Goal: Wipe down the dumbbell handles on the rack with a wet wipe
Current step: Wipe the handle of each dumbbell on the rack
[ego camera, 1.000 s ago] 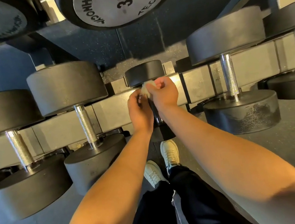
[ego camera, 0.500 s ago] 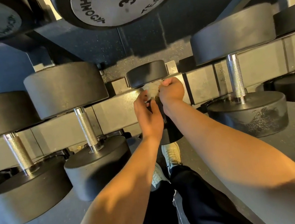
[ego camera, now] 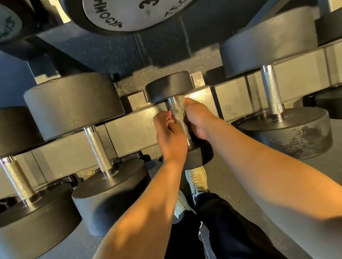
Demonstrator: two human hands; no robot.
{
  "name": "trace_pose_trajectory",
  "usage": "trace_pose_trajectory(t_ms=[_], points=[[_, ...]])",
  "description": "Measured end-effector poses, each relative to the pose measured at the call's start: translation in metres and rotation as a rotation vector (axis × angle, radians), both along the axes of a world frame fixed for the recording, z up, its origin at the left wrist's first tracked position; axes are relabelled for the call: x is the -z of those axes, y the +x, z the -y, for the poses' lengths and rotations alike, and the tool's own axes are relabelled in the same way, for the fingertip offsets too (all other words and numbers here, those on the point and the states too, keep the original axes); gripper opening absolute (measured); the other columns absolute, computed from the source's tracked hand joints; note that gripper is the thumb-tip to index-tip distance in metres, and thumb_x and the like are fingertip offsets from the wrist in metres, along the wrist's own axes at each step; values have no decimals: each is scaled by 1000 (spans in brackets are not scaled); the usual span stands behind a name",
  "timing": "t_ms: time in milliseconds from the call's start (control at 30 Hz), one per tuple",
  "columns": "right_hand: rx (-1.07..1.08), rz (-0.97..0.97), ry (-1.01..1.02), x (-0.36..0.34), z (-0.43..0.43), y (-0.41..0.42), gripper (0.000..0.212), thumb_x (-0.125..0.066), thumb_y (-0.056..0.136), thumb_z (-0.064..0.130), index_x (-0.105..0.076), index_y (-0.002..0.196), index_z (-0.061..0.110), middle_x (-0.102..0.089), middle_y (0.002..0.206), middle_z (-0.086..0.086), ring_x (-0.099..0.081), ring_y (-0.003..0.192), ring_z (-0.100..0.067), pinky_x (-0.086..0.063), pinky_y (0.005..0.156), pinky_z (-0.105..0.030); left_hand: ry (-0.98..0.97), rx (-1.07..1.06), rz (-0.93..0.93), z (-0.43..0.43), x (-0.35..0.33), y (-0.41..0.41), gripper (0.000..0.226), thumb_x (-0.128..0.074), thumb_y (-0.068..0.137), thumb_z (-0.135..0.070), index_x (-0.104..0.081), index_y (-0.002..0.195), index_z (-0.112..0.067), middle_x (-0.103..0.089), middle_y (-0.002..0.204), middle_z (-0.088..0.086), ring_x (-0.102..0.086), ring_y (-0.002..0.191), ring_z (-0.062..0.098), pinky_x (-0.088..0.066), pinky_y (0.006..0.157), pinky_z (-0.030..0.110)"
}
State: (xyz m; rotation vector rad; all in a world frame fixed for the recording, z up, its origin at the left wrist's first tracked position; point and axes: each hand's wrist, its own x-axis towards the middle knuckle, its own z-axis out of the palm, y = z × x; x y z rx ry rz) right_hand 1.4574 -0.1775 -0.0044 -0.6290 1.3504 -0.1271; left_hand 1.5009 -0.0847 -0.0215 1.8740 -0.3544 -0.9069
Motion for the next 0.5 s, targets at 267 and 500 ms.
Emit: trace_pose_trajectory(t_ms=[267, 500], points=[[-421, -204, -102, 0, -5, -19, 30, -42, 102, 3, -68, 95, 15, -69, 93, -9, -64, 84, -20, -54, 69, -29, 150, -46, -43, -11, 6, 0, 23, -44, 104, -11, -53, 121, -23, -65, 99, -7, -63, 92, 6, -47, 75, 21], [-710, -399, -259, -1, -28, -28, 31, -42, 101, 0, -61, 125, 2, -64, 121, -16, -61, 111, -29, -51, 93, -34, 169, 5, -25, -33, 6, -15, 25, -41, 105, -10, -59, 122, -15, -64, 112, -1, -57, 95, 3, -40, 72, 0]])
